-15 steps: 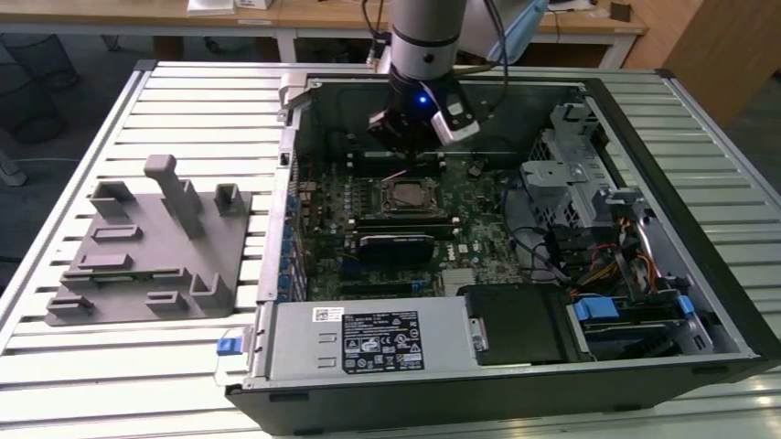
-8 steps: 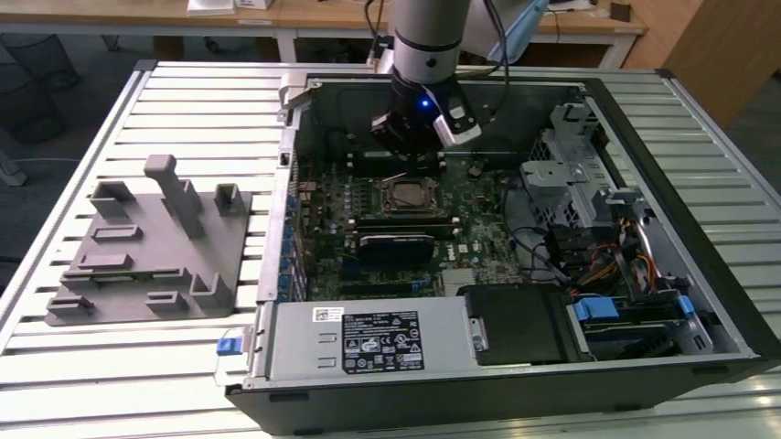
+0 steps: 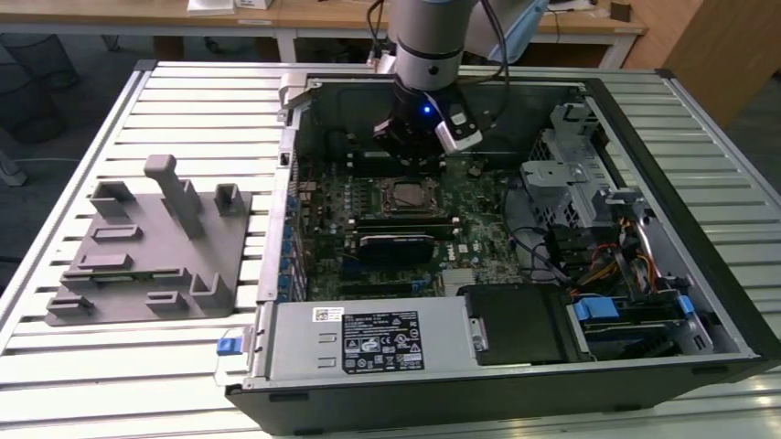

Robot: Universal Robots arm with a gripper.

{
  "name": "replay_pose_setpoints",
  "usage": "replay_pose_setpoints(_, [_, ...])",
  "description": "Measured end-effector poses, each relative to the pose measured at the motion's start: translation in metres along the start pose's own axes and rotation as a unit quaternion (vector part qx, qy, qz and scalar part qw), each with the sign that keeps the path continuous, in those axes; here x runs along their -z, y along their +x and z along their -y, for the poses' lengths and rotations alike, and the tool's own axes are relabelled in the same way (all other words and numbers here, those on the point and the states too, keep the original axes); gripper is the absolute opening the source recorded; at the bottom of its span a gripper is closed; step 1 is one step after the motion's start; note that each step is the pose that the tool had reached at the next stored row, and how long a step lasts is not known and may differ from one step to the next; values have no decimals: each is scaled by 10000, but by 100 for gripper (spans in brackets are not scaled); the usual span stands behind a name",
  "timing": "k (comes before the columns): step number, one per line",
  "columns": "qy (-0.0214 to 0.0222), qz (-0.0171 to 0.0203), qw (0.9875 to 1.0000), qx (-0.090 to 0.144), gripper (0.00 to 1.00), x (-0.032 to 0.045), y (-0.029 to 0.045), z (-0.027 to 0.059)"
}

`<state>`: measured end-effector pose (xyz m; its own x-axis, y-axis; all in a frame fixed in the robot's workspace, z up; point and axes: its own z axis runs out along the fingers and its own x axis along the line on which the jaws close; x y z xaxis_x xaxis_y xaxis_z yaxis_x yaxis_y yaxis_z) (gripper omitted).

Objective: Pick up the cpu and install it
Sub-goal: 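Install the first cpu locking lever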

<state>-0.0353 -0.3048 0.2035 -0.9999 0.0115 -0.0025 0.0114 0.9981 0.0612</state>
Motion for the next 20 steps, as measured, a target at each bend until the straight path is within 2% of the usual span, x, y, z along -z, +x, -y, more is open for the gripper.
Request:
replay_pose_setpoints(7, [1,-1,10000,0,11,-57,-21,4])
replay_pose_setpoints(16, [-1,0,10000,0,11,-25,-25,1])
replay_pose_setpoints(20, [38,0,10000,1,11,-30,-27,1])
